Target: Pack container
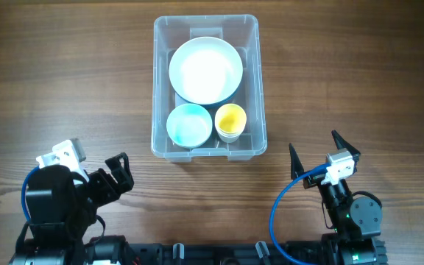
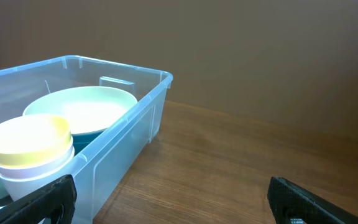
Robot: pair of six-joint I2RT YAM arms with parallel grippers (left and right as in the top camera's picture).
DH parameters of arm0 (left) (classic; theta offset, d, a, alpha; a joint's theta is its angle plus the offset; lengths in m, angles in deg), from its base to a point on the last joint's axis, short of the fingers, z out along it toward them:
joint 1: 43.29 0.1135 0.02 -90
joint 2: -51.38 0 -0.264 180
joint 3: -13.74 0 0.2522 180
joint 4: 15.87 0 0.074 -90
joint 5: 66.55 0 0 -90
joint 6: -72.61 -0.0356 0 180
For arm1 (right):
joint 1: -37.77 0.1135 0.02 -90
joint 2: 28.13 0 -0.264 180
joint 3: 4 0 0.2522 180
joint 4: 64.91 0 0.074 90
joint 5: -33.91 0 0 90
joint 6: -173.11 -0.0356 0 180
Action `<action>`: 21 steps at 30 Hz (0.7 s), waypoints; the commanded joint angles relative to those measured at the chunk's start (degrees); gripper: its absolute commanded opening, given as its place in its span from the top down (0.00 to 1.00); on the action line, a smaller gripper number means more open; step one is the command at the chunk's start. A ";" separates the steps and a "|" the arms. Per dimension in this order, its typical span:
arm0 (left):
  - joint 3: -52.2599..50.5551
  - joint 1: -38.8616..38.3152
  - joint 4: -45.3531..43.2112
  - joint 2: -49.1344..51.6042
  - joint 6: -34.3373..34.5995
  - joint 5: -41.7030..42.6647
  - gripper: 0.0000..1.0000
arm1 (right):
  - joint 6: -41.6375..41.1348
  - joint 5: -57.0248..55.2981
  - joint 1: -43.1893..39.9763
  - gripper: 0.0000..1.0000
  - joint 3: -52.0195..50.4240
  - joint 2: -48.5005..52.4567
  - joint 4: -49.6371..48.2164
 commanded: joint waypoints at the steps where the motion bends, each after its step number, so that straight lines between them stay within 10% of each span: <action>1: -0.20 -0.31 0.72 -0.11 -1.81 -1.40 0.00 | 0.52 0.94 0.33 0.00 0.24 -0.72 -0.35; 5: -1.90 -0.31 1.60 -0.57 -2.82 -5.84 0.00 | 0.50 0.94 0.33 0.00 0.24 -0.72 -0.35; 21: -45.03 -0.57 -55.15 -31.06 -17.16 -0.70 0.00 | 0.50 0.94 0.33 0.00 0.24 -0.72 -0.35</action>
